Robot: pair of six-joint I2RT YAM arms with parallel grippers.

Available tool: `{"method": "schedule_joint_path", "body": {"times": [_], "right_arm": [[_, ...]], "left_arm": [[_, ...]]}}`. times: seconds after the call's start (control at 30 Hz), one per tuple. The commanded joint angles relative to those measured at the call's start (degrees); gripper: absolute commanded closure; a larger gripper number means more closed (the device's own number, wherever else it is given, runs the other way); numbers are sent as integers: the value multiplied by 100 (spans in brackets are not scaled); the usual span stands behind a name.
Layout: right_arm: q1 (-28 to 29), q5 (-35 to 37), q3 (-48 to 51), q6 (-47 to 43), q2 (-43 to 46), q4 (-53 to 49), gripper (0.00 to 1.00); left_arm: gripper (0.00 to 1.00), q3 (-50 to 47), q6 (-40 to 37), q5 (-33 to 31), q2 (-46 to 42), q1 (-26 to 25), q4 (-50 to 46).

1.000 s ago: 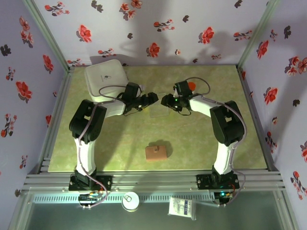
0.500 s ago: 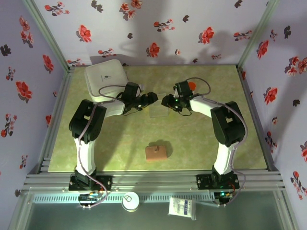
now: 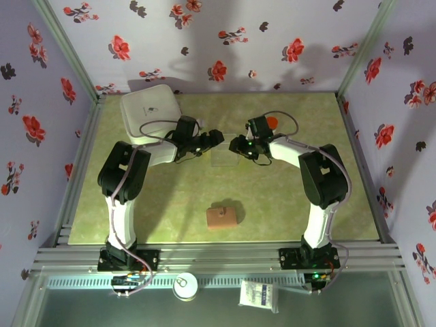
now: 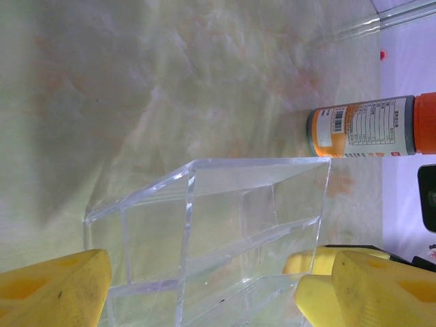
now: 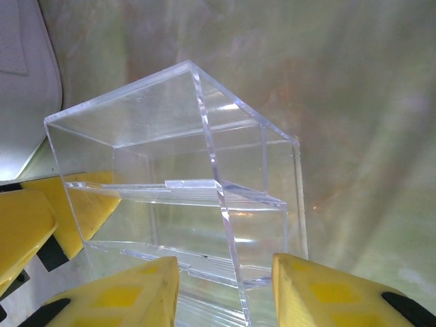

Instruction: Take the credit cards out of the card holder

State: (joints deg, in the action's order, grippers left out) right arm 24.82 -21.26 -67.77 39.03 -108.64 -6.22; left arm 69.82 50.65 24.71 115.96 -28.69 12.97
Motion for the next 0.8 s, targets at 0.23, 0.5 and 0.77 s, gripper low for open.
{"method": "schedule_joint_path", "body": {"times": [0.23, 0.5, 0.77], "right_arm": [[76, -127, 33, -24, 158, -129, 64], [76, 267, -33, -314, 460, -610, 55], [132, 585, 63, -594, 1177, -1202, 50]], "left_arm": [[16, 137, -36, 153, -54, 14, 118], [15, 131, -182, 132, -228, 64, -75], [14, -154, -637, 1, -840, 117, -615]]}}
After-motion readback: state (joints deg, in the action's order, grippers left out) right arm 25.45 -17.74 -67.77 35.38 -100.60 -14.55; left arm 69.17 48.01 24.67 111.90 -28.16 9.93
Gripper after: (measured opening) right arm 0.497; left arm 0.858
